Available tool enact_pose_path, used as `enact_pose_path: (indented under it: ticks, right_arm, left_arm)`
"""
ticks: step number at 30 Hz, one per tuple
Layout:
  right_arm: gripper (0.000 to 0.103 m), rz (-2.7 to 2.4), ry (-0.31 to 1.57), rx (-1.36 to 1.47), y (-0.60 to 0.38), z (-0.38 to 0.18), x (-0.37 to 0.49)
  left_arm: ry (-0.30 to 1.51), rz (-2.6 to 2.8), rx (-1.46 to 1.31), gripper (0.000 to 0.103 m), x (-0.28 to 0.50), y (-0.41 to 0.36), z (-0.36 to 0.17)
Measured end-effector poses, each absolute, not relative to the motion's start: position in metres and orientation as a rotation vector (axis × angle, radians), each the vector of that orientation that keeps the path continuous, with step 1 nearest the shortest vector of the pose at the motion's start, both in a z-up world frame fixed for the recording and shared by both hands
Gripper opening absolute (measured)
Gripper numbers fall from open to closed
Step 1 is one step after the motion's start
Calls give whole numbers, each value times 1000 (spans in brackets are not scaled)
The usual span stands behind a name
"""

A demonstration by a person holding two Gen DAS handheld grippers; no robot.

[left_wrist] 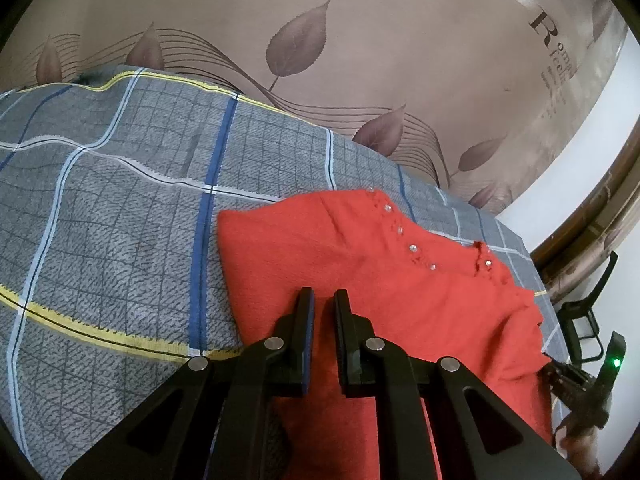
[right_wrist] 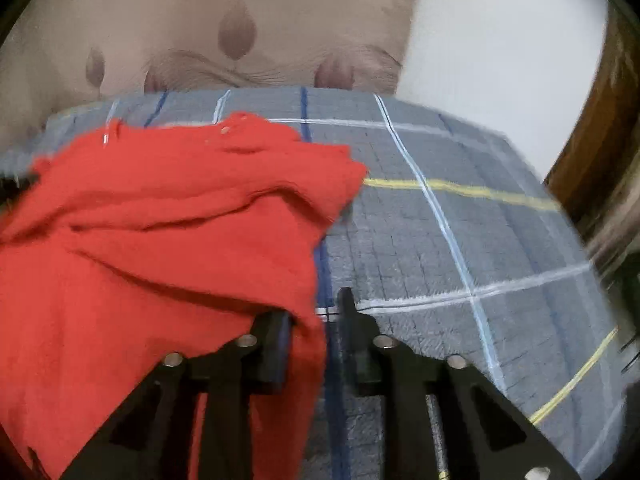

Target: Fold small clothes

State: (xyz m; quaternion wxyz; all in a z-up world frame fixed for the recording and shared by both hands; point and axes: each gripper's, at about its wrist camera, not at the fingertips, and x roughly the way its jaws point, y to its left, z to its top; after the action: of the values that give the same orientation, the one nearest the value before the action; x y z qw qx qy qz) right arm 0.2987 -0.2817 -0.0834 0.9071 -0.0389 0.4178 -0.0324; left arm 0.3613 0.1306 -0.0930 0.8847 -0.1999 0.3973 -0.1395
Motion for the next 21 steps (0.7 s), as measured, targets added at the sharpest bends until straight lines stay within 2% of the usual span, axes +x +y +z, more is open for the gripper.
enact_pose_path:
  ticks: [2,4,8,11,14,17,19,21]
  right_arm:
    - [18,-81,858,-45,-292,-82,294]
    - [26,-92,865,-6,-300,-82,289]
    - [30,-101,883,14,-301,-83,285]
    - [47,-43,908,96,-311,-80,279]
    - [49,12,927,174,-329,-73,272]
    - [49,54,887,284,-348,-55,267]
    - [42,63,842,230,-341,-44,276]
    - [23,94,829,169,-326,-43,291]
  left_arm:
    - [826,-295,-427,11,361,132,-94]
    - [826,-299,-439,11,362,133,-94]
    - [825,-297,-439,11,362,134,-94]
    - [825,-298,-444,11,362,135,-94]
    - [824,-298,-447,11,361,135,-94]
    - [825,-296,-442,11,361,135,-94]
    - [824,-293,-437,11,361,135,-93]
    - [825,-292,-435,11,361,135,-93]
